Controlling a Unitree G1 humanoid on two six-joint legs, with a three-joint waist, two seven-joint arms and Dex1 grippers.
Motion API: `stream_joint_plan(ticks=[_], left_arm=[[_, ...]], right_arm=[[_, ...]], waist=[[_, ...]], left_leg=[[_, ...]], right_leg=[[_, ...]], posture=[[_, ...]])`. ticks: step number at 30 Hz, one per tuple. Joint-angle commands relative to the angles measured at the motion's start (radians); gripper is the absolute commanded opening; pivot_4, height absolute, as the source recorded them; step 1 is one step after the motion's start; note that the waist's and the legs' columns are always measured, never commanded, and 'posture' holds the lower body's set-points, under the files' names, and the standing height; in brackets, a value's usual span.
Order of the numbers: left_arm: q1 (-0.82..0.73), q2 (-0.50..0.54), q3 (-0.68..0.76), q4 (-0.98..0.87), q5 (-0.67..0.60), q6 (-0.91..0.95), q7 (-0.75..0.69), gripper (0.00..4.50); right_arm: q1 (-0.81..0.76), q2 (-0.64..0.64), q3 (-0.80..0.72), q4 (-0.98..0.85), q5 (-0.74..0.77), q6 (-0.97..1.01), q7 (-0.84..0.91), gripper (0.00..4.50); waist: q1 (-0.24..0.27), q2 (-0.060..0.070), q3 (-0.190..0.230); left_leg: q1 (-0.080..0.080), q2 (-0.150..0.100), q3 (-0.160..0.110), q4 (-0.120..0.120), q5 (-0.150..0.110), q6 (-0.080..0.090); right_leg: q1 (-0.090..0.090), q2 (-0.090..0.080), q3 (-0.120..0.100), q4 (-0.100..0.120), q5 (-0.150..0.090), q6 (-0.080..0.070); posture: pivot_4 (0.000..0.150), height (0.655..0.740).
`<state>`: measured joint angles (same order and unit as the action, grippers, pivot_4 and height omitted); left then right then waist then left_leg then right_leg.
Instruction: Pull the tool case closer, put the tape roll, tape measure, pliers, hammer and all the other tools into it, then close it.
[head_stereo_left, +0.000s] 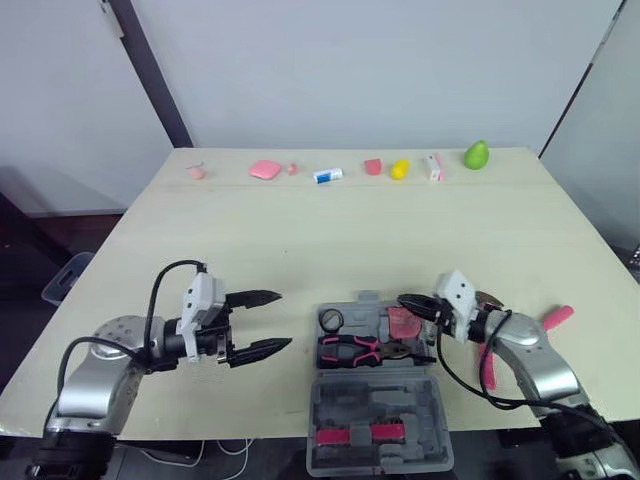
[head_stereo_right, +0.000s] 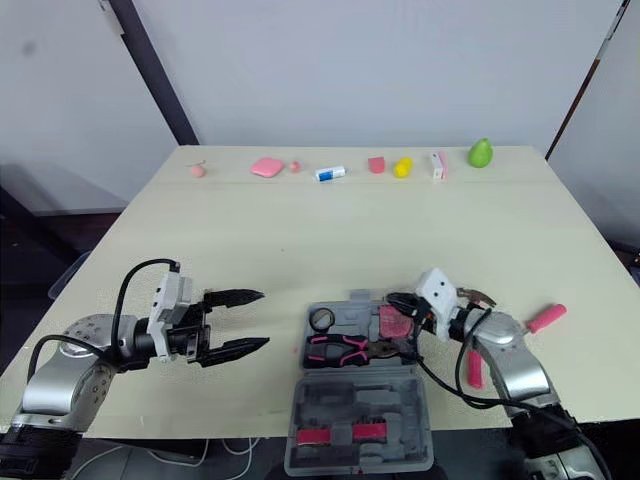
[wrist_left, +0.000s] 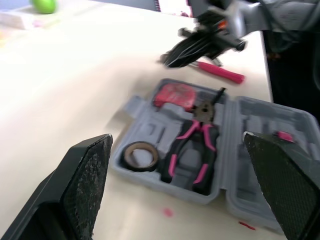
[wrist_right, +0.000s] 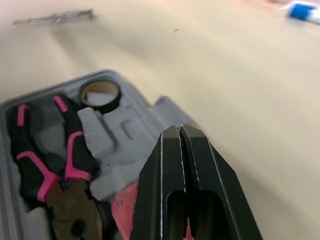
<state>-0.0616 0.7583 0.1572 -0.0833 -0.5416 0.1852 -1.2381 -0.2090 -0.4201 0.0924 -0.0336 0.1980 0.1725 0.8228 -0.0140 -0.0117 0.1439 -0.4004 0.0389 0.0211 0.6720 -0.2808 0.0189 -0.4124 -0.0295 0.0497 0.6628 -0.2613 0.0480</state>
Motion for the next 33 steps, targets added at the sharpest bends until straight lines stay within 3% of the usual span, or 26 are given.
stream_joint_plan(ticks=[1, 7, 8, 10, 11, 15, 18, 25, 33], left_arm=[[0.049, -0.028, 0.058, -0.034, -0.008, -0.003, 0.074, 4.5], [0.151, -0.064, 0.165, 0.036, 0.023, -0.059, 0.171, 4.5], [0.174, -0.067, 0.183, 0.051, 0.024, -0.067, 0.178, 4.5], [0.22, -0.066, 0.204, 0.084, 0.036, -0.091, 0.175, 4.5], [0.236, -0.067, 0.218, 0.104, 0.039, -0.103, 0.175, 4.5], [0.284, -0.067, 0.282, 0.2, 0.036, -0.144, 0.176, 4.5], [0.334, -0.066, 0.326, 0.26, 0.041, -0.181, 0.169, 4.5], [0.394, -0.078, 0.404, 0.364, 0.042, -0.228, 0.189, 4.5], [0.385, -0.084, 0.393, 0.394, 0.055, -0.267, 0.19, 4.5]], right_arm=[[0.104, -0.013, -0.14, -0.079, 0.097, -0.068, -0.008, 0.06], [0.34, -0.055, -0.339, -0.085, 0.196, -0.154, 0.019, 0.06], [0.385, -0.061, -0.371, -0.08, 0.208, -0.168, 0.024, 0.28], [0.46, -0.065, -0.423, -0.076, 0.234, -0.179, 0.029, 0.82], [0.496, -0.069, -0.441, -0.077, 0.233, -0.189, 0.03, 1.46], [0.624, -0.072, -0.525, -0.048, 0.264, -0.232, 0.064, 3.31], [0.701, -0.072, -0.594, 0.011, 0.285, -0.269, 0.084, 4.48], [0.781, -0.064, -0.678, 0.118, 0.31, -0.336, 0.116, 4.48], [0.748, -0.097, -0.684, 0.159, 0.311, -0.343, 0.133, 4.48]], waist=[[0.003, 0.0, 0.0], [0.0, -0.001, 0.001], [0.0, -0.001, 0.001], [-0.001, -0.001, 0.001], [-0.002, -0.001, 0.001], [0.0, -0.001, 0.001], [0.0, -0.002, 0.001], [0.0, -0.002, 0.001], [0.0, -0.003, 0.001]], left_leg=[[0.0, 0.0, 0.0, 0.0, 0.0, 0.0], [0.002, 0.0, 0.0, -0.001, 0.0, 0.0], [0.003, 0.0, 0.0, -0.001, 0.0, 0.0], [0.004, 0.0, 0.001, -0.001, 0.0, 0.0], [0.004, 0.0, 0.001, -0.001, 0.0, 0.0], [0.005, 0.0, 0.002, -0.001, 0.0, 0.0], [0.006, 0.0, 0.003, 0.0, 0.0, 0.0], [0.007, 0.002, 0.004, 0.0, 0.0, 0.0], [0.007, 0.002, 0.005, 0.0, 0.0, 0.0]], right_leg=[[0.0, 0.0, 0.0, 0.0, 0.0, 0.0], [0.002, -0.001, 0.0, 0.0, 0.0, 0.0], [0.002, -0.001, 0.0, 0.0, 0.0, 0.0], [0.003, 0.0, 0.0, 0.0, 0.0, 0.0], [0.003, 0.0, 0.0, 0.0, 0.0, 0.0], [0.003, 0.001, 0.001, 0.0, -0.001, -0.002], [0.003, 0.0, 0.003, 0.0, -0.002, -0.002], [0.003, -0.001, 0.003, 0.0, -0.003, -0.003], [0.003, -0.002, 0.004, 0.0, -0.003, -0.003]], posture=[[0.15, 0.74], [0.15, 0.74], [0.15, 0.74], [0.15, 0.74], [0.15, 0.74], [0.15, 0.74], [0.15, 0.74], [0.15, 0.74], [0.15, 0.74]])
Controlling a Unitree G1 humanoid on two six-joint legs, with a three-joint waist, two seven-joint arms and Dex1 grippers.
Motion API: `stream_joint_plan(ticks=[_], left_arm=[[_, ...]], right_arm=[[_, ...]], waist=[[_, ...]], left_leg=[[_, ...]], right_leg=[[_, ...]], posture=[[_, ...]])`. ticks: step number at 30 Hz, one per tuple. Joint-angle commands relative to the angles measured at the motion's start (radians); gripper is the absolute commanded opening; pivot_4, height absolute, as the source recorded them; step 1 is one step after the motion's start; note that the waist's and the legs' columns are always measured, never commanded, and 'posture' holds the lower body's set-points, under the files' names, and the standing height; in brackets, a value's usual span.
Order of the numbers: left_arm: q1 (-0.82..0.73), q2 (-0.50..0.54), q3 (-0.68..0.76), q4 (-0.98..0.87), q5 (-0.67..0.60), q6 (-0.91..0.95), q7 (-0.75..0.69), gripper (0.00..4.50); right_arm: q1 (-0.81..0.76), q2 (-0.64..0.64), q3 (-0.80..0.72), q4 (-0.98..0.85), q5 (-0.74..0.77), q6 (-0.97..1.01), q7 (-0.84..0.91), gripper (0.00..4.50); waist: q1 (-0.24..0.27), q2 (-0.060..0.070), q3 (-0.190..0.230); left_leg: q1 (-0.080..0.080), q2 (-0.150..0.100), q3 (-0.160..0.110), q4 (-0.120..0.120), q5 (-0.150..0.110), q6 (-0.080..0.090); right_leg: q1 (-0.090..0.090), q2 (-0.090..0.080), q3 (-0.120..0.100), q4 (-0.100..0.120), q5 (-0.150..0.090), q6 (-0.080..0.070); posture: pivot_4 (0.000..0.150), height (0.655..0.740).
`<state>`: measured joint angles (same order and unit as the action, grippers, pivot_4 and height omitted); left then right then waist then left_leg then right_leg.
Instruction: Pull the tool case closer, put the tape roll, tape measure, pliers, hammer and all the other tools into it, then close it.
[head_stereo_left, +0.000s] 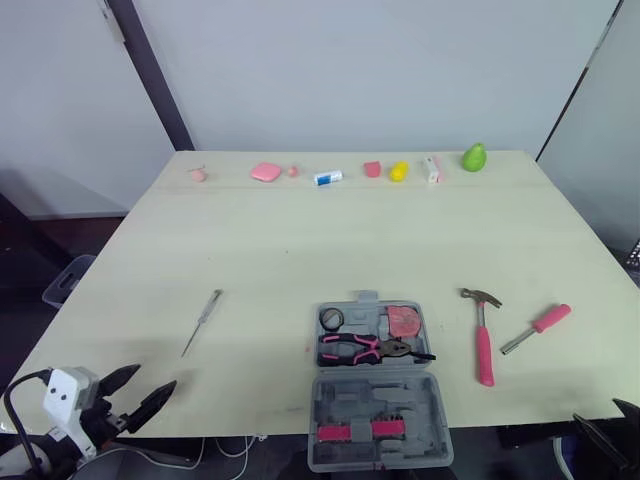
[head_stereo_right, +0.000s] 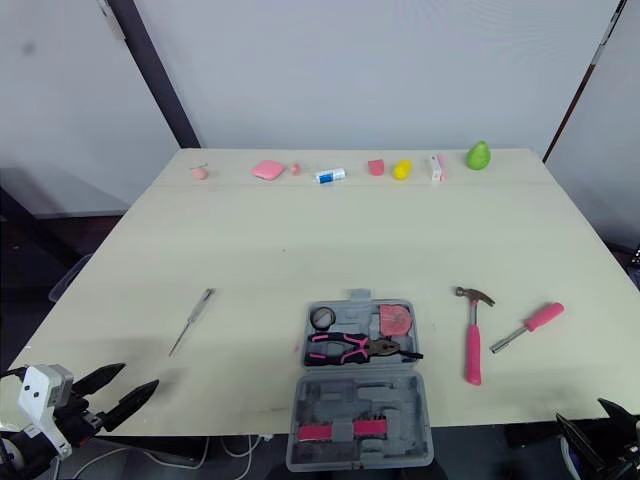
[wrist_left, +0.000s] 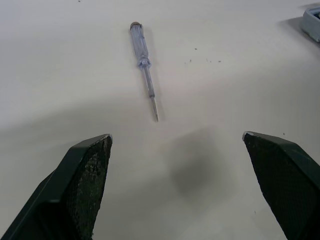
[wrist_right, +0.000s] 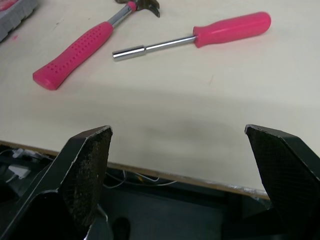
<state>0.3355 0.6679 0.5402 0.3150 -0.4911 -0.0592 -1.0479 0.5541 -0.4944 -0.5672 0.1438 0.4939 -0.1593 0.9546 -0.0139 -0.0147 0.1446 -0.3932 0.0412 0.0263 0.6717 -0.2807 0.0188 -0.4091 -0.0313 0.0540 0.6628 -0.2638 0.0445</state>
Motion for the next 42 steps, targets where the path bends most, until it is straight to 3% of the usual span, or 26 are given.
stream_joint_plan(ticks=[1, 12, 20, 32, 33, 34, 36, 38, 39, 40, 42], left_arm=[[-0.023, 0.009, 0.006, -0.001, 0.006, -0.024, 0.0, 4.5], [-0.092, 0.006, -0.048, -0.058, 0.018, -0.014, 0.002, 4.5], [-0.143, 0.028, -0.19, -0.177, 0.053, -0.01, -0.072, 4.5], [-0.26, 0.103, -0.442, -0.212, 0.174, -0.056, -0.241, 4.5], [-0.269, 0.105, -0.455, -0.209, 0.18, -0.055, -0.248, 4.23], [-0.275, 0.111, -0.472, -0.201, 0.201, -0.07, -0.252, 3.93], [-0.286, 0.112, -0.5, -0.197, 0.222, -0.079, -0.257, 3.45], [-0.293, 0.104, -0.518, -0.203, 0.218, -0.068, -0.259, 2.72], [-0.298, 0.101, -0.53, -0.202, 0.223, -0.069, -0.259, 2.72], [-0.304, 0.096, -0.541, -0.201, 0.225, -0.065, -0.259, 2.43], [-0.312, 0.088, -0.555, -0.198, 0.228, -0.058, -0.256, 1.51]], right_arm=[[-0.025, -0.027, -0.018, -0.031, 0.013, -0.004, -0.004, 4.48], [-0.058, -0.047, 0.049, -0.227, 0.027, 0.083, -0.003, 4.48], [-0.081, -0.128, 0.167, -0.376, 0.032, 0.24, 0.021, 4.48], [-0.346, -0.218, 0.458, -0.294, -0.196, 0.203, 0.067, 4.48], [-0.372, -0.216, 0.485, -0.281, -0.207, 0.206, 0.074, 4.5], [-0.395, -0.211, 0.506, -0.271, -0.215, 0.208, 0.075, 4.09], [-0.438, -0.206, 0.549, -0.247, -0.233, 0.213, 0.085, 3.85], [-0.47, -0.208, 0.585, -0.221, -0.254, 0.212, 0.093, 3.02], [-0.485, -0.208, 0.6, -0.207, -0.264, 0.211, 0.097, 3.02], [-0.502, -0.209, 0.619, -0.192, -0.281, 0.203, 0.1, 2.66], [-0.525, -0.208, 0.643, -0.169, -0.299, 0.19, 0.105, 1.78]], waist=[[0.0, 0.0, 0.0], [0.001, -0.001, -0.001], [0.002, -0.001, -0.001], [0.001, 0.0, 0.0], [0.002, 0.0, 0.0], [0.002, 0.0, 0.0], [0.002, 0.0, 0.0], [0.003, 0.0, 0.0], [0.003, 0.0, 0.0], [0.003, 0.0, 0.0], [0.003, 0.0, 0.0]], left_leg=[[0.0, 0.0, 0.0, 0.0, 0.0, 0.0], [0.0, -0.001, 0.0, 0.0, 0.0, 0.0], [0.0, -0.002, -0.001, 0.0, 0.0, 0.0], [0.0, -0.002, -0.001, 0.0, 0.0, 0.0], [0.0, -0.002, -0.001, 0.0, 0.0, 0.0], [-0.001, -0.002, -0.001, 0.0, 0.0, 0.0], [-0.001, -0.002, -0.002, 0.0, 0.0, 0.0], [-0.002, -0.002, -0.002, 0.001, 0.0, 0.0], [-0.002, -0.002, -0.002, 0.001, 0.0, 0.0], [-0.002, -0.002, -0.002, 0.001, 0.0, 0.0], [-0.002, -0.002, -0.002, 0.001, 0.0, 0.0]], right_leg=[[0.0, 0.0, 0.0, 0.0, 0.0, 0.0], [0.0, 0.0, 0.0, 0.0, 0.002, 0.003], [0.001, 0.001, 0.0, 0.0, 0.002, 0.003], [0.001, 0.004, -0.001, 0.0, 0.002, 0.004], [0.001, 0.004, -0.001, 0.0, 0.002, 0.004], [0.001, 0.004, -0.001, 0.0, 0.002, 0.004], [0.001, 0.005, -0.001, 0.0, 0.002, 0.004], [0.0, 0.005, -0.001, 0.0, 0.002, 0.004], [0.001, 0.005, -0.001, 0.0, 0.002, 0.004], [0.001, 0.005, -0.001, 0.0, 0.002, 0.004], [0.001, 0.005, -0.001, 0.001, 0.002, 0.004]], posture=[[0.15, 0.74], [0.15, 0.74], [0.15, 0.74], [0.15, 0.74], [0.15, 0.74], [0.15, 0.74], [0.15, 0.74], [0.15, 0.74], [0.15, 0.74], [0.15, 0.74], [0.15, 0.74]])
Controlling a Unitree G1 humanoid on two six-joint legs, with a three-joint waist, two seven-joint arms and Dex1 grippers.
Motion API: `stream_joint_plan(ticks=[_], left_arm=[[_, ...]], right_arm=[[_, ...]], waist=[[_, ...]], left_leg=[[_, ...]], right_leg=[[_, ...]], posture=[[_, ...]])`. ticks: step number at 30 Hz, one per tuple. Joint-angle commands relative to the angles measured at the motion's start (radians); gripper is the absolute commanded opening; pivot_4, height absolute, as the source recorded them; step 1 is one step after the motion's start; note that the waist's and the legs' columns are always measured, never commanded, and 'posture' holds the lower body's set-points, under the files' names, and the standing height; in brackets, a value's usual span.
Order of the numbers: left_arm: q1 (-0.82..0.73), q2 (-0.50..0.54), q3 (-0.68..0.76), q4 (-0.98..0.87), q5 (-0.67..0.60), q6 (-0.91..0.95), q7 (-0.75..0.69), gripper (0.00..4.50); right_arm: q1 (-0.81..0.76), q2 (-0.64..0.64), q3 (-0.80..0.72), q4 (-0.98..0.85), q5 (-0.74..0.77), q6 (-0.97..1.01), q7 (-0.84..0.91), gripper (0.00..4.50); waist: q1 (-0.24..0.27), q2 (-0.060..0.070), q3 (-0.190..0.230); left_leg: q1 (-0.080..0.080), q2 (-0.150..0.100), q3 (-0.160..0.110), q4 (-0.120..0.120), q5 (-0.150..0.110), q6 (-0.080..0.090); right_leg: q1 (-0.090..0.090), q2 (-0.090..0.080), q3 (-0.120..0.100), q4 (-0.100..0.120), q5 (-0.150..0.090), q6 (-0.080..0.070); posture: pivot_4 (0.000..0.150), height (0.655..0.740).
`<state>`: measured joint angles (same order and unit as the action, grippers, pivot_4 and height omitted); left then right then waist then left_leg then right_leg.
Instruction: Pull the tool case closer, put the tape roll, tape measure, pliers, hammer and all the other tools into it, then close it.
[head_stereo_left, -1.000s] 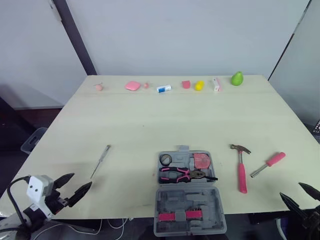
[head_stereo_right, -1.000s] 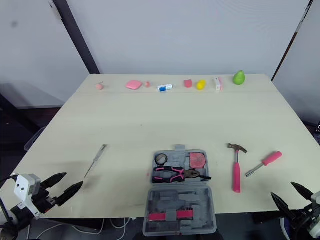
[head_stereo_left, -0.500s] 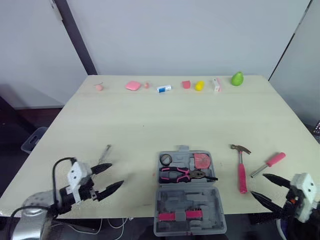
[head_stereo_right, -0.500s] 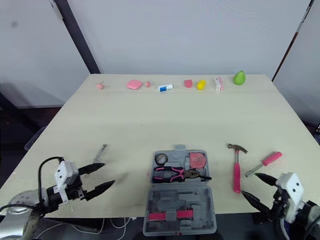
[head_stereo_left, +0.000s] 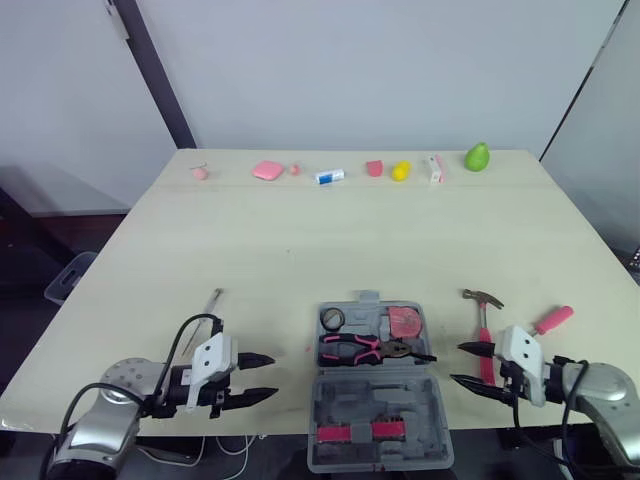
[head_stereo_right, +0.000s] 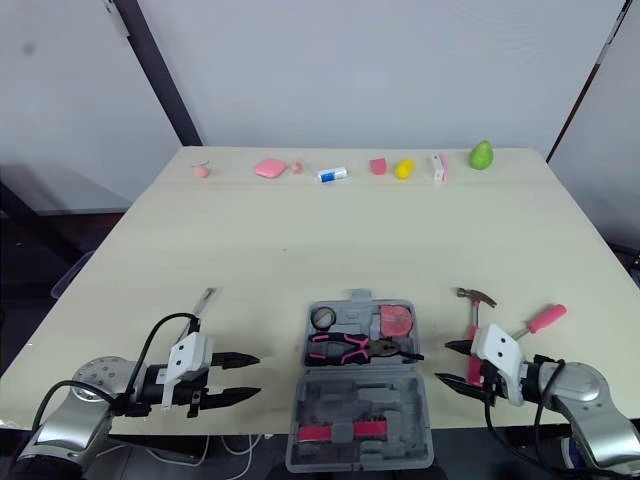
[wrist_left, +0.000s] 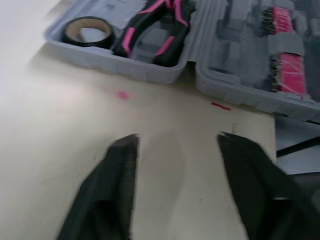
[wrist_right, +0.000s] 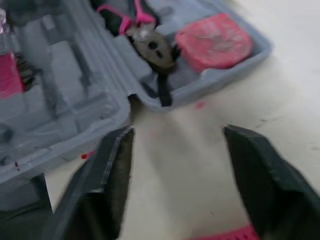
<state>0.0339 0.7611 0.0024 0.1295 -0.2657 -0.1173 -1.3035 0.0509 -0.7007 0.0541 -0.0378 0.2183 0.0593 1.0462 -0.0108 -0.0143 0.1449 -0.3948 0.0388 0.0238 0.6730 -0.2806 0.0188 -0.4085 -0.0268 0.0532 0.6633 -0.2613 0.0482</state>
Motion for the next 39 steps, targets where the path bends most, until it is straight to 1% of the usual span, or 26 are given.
stream_joint_plan(ticks=[1, 3, 4, 13, 19, 25, 29, 39], left_arm=[[-0.015, -0.008, -0.025, -0.011, 0.004, 0.005, 0.001, 1.0], [-0.032, -0.012, -0.049, 0.002, 0.018, 0.01, -0.005, 0.15], [-0.039, -0.014, -0.058, 0.009, 0.026, 0.007, -0.005, 0.0], [-0.085, -0.03, -0.111, 0.061, 0.059, 0.026, 0.008, 0.0], [-0.089, -0.044, -0.118, 0.08, 0.062, 0.022, 0.012, 0.0], [-0.098, -0.05, -0.128, 0.086, 0.066, 0.021, 0.016, 0.0], [-0.096, -0.073, -0.145, 0.067, 0.063, 0.046, 0.027, 0.0], [-0.151, -0.118, -0.178, 0.127, 0.109, 0.034, 0.06, 0.0]], right_arm=[[-0.032, 0.001, 0.031, 0.02, -0.026, -0.027, 0.016, 1.25], [-0.056, 0.0, 0.064, 0.04, -0.053, -0.031, 0.022, 0.37], [-0.065, -0.002, 0.077, 0.048, -0.064, -0.034, 0.025, 0.03], [-0.112, 0.03, 0.135, 0.088, -0.094, -0.059, 0.03, 0.03], [-0.122, 0.055, 0.136, 0.083, -0.089, -0.056, 0.021, 0.03], [-0.12, 0.055, 0.144, 0.094, -0.109, -0.064, 0.017, 0.03], [-0.122, 0.051, 0.149, 0.109, -0.129, -0.081, 0.01, 0.03], [-0.12, 0.059, 0.151, 0.119, -0.138, -0.092, 0.01, 0.03]], waist=[[0.0, 0.0, 0.0], [0.0, 0.0, 0.0], [0.0, 0.0, 0.0], [-0.001, 0.0, 0.0], [-0.001, 0.0, 0.0], [-0.001, 0.0, 0.0], [-0.001, 0.0, 0.0], [0.0, 0.0, 0.0]], left_leg=[[0.0, 0.0, 0.0, 0.0, 0.0, 0.0], [0.0, 0.0, 0.0, 0.0, 0.0, 0.0], [0.0, 0.0, 0.0, 0.0, 0.0, 0.0], [0.0, 0.0, 0.0, 0.001, 0.0, 0.0], [0.0, 0.0, -0.001, 0.002, 0.0, 0.0], [0.0, 0.0, -0.001, 0.002, 0.0, 0.0], [0.0, 0.0, -0.001, 0.002, 0.0, 0.0], [0.0, 0.0, -0.001, 0.007, 0.0, 0.0]], right_leg=[[0.0, 0.0, 0.0, 0.0, 0.0, 0.0], [0.0, 0.0, 0.0, 0.001, 0.0, 0.0], [0.0, 0.0, 0.0, 0.001, 0.0, 0.0], [0.0, 0.001, 0.0, 0.001, 0.0, 0.0], [0.0, 0.001, 0.0, 0.001, 0.0, 0.0], [0.0, 0.001, 0.0, 0.002, 0.0, 0.0], [0.0, 0.001, 0.0, 0.002, 0.0, 0.0], [0.0, 0.001, -0.001, 0.007, 0.0, 0.0]], posture=[[0.15, 0.74], [0.15, 0.74], [0.15, 0.74], [0.15, 0.74], [0.15, 0.74], [0.15, 0.74], [0.15, 0.74], [0.15, 0.74]])
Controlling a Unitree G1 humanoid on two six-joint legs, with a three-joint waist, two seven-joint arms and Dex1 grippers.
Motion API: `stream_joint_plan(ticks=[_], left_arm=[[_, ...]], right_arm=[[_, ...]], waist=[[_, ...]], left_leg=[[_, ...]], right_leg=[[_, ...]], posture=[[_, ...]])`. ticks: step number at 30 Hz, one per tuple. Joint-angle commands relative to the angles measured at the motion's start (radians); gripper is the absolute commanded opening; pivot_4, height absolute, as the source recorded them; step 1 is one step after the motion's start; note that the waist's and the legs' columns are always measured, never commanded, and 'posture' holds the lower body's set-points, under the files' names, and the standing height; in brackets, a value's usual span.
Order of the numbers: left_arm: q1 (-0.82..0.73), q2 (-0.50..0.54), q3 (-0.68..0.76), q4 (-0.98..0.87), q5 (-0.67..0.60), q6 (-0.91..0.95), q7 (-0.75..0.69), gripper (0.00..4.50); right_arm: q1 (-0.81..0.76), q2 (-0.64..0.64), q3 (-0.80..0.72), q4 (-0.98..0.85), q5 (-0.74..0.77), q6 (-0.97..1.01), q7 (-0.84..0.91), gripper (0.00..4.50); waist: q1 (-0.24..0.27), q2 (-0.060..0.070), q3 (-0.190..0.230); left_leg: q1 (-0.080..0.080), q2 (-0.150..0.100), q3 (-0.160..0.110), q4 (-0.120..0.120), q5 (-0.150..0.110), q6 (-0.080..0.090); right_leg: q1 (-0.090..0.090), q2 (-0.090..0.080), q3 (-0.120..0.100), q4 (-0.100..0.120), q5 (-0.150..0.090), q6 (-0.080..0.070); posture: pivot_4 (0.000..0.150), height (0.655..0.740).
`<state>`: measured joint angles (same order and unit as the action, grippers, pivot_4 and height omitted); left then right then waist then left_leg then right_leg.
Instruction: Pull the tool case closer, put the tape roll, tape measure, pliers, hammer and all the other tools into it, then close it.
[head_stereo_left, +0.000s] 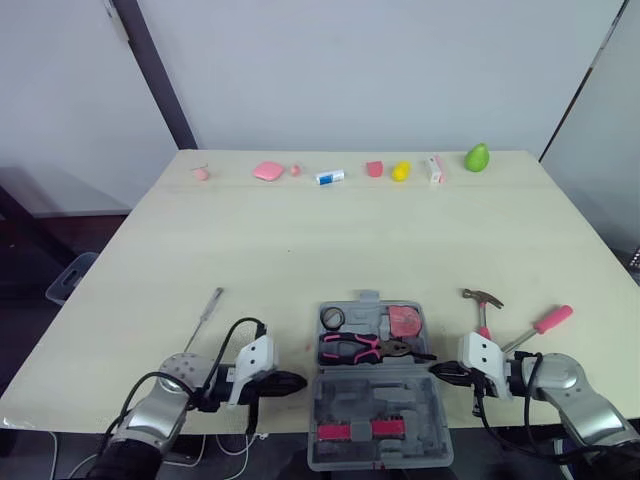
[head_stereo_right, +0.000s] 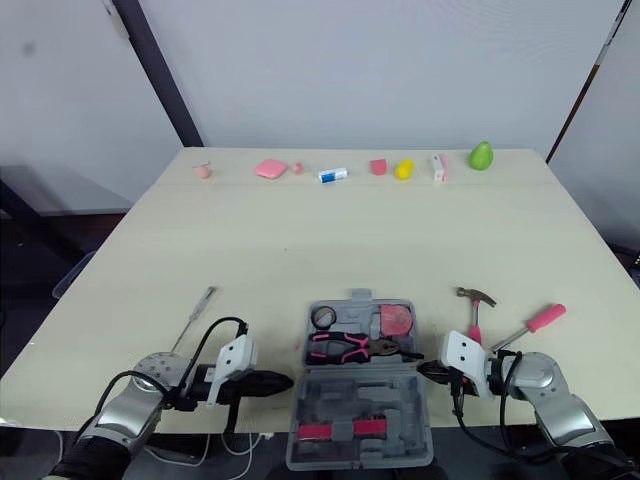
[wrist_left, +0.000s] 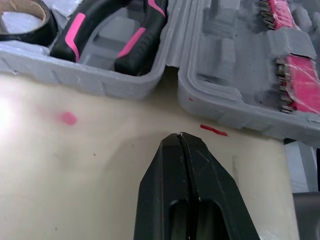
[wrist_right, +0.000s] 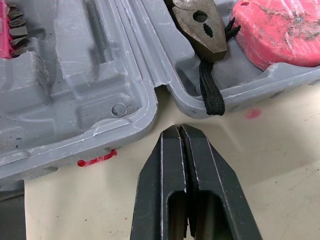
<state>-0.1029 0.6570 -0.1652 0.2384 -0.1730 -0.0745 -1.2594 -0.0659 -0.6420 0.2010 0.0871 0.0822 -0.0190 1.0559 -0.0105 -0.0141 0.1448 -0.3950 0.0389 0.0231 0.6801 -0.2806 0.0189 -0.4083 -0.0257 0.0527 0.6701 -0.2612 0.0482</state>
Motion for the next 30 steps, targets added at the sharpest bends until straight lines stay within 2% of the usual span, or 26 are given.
stream_joint_plan(ticks=[1, 9, 30], left_arm=[[-0.022, -0.021, -0.018, 0.026, 0.023, -0.013, 0.017, 0.0], [-0.06, -0.071, -0.042, 0.042, 0.034, 0.001, 0.02, 0.0], [-0.111, -0.105, -0.06, 0.063, 0.048, 0.006, 0.031, 0.0]], right_arm=[[-0.004, 0.0, 0.005, -0.004, -0.003, -0.015, 0.0, 0.03], [-0.019, 0.001, 0.014, 0.002, -0.012, -0.021, 0.0, 0.03], [-0.042, 0.034, 0.004, -0.012, 0.014, 0.007, -0.009, 0.03]], waist=[[0.0, 0.0, 0.0], [-0.001, 0.0, 0.0], [0.002, 0.0, 0.0]], left_leg=[[0.0, 0.0, 0.0, 0.001, 0.0, 0.0], [0.001, 0.0, 0.0, 0.007, 0.0, 0.0], [0.001, 0.0, 0.0, 0.007, 0.0, 0.0]], right_leg=[[0.0, 0.0, 0.0, 0.001, 0.0, 0.0], [0.0, 0.0, 0.001, 0.008, 0.0, 0.0], [0.0, 0.0, 0.001, 0.008, 0.0, 0.0]], posture=[[0.15, 0.74], [0.15, 0.74], [0.15, 0.74]])
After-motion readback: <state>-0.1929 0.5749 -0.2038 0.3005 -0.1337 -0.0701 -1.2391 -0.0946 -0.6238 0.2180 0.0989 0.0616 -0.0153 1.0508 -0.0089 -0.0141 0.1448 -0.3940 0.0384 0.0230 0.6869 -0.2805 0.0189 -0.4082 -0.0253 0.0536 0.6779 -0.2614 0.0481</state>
